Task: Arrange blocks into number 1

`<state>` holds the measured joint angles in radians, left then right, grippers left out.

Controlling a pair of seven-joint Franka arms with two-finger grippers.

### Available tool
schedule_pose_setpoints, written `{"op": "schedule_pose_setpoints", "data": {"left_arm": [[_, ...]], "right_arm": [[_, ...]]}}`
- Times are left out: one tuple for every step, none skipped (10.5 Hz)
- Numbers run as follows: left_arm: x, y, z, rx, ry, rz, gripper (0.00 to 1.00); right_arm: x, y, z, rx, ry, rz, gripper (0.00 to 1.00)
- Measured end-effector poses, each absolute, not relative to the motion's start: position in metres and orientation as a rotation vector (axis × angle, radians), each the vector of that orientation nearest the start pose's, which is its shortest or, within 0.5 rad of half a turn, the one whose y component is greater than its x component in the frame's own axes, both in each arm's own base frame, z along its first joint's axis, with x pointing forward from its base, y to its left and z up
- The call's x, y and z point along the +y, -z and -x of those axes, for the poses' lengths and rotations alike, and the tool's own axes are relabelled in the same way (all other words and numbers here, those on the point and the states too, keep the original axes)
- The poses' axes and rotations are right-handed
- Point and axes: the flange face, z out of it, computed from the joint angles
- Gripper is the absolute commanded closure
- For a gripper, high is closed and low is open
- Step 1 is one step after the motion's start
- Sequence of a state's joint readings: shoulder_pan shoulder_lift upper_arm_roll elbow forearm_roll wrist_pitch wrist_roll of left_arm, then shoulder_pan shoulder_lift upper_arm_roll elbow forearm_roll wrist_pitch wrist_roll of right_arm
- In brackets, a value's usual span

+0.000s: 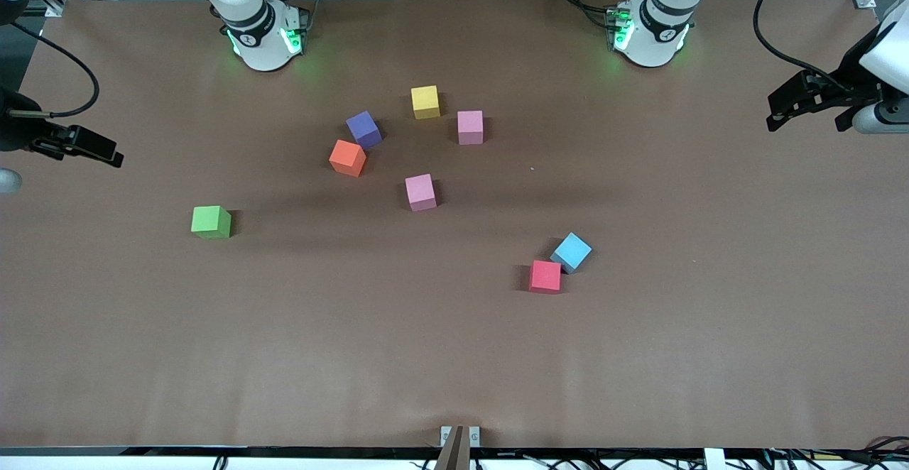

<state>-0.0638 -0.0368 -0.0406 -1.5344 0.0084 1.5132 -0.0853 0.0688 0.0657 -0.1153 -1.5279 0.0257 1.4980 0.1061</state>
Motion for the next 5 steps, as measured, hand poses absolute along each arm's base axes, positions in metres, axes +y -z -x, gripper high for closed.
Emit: {"op": "schedule_pose_setpoints", "data": {"left_arm": [[-0.0556,-0.6564,-0.5346,0.029,0.025,3.133,0.0],[-0.0555,-0.6561,-0.5346,0.029,0.024,3.133,0.0],[-0.0553,-0.6558,-0.5346,0.028,0.023,3.133,0.0],[-0.0552,-0.655,-0.5346,0.028,0.021,3.133,0.0],[-0.0551,-0.652,-0.5353,0.028,0.011,3.132,0.0]], "right_arm": [[-0.0212,-0.6019,-0.5657,0.237,-0.15,3.114,0.0],[-0.0212,-0.6018,-0.5655,0.238,-0.152,3.114,0.0],[-0.0211,-0.6014,-0.5652,0.238,-0.157,3.113,0.0],[-0.0202,-0.5998,-0.5646,0.235,-0.169,3.112,0.0],[-0.0168,-0.5958,-0.5644,0.226,-0.188,3.111,0.0]]}}
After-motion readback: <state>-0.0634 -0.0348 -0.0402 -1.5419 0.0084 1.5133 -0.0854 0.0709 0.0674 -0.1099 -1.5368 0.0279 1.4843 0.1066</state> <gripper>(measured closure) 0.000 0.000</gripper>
